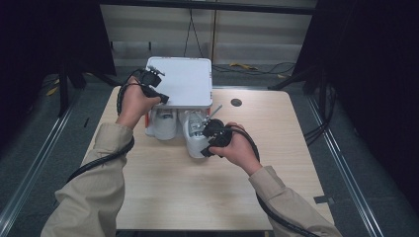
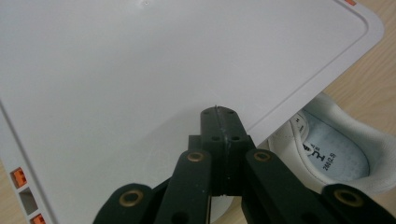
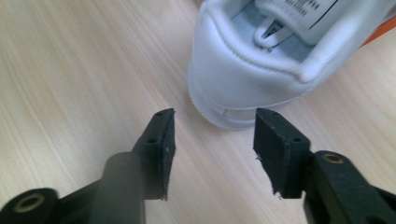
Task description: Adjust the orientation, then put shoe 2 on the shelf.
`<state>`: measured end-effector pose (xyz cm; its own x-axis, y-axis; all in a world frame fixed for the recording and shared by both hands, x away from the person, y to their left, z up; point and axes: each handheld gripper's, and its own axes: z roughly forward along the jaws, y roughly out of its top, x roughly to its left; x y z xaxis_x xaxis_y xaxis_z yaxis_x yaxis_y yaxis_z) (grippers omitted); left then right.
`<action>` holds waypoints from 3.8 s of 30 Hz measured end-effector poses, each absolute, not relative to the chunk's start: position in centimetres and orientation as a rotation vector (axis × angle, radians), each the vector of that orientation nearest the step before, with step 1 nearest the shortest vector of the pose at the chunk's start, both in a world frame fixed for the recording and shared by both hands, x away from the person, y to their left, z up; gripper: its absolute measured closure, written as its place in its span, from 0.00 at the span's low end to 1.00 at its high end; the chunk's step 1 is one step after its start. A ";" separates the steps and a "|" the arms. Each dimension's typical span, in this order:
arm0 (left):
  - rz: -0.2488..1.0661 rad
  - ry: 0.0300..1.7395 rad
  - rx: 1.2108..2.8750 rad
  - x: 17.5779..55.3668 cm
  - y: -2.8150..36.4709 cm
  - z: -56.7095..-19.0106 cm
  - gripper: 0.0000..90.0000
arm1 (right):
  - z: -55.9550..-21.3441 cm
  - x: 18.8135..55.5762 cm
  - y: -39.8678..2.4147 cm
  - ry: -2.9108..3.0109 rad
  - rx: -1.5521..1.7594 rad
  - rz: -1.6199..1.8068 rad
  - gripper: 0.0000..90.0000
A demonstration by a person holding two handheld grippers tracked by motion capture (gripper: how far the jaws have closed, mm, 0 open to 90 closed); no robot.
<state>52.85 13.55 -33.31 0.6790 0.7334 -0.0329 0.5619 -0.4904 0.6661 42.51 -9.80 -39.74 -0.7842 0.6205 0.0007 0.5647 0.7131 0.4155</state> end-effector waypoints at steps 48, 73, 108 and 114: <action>0.293 0.967 2.204 53.2 14.0 -33.5 1.00 | -42.9 48.7 -3.1 2.747 0.926 0.753 1.00; 0.314 0.982 2.212 53.1 13.9 -33.3 1.00 | -42.6 45.6 -5.8 2.795 0.926 0.801 0.77; 0.189 1.019 2.210 42.1 20.6 -40.1 0.29 | -42.5 37.8 -24.0 2.625 1.179 0.877 0.24; 0.154 1.024 2.210 40.4 21.5 -42.4 0.27 | -43.7 36.2 -27.3 2.570 1.256 0.835 0.23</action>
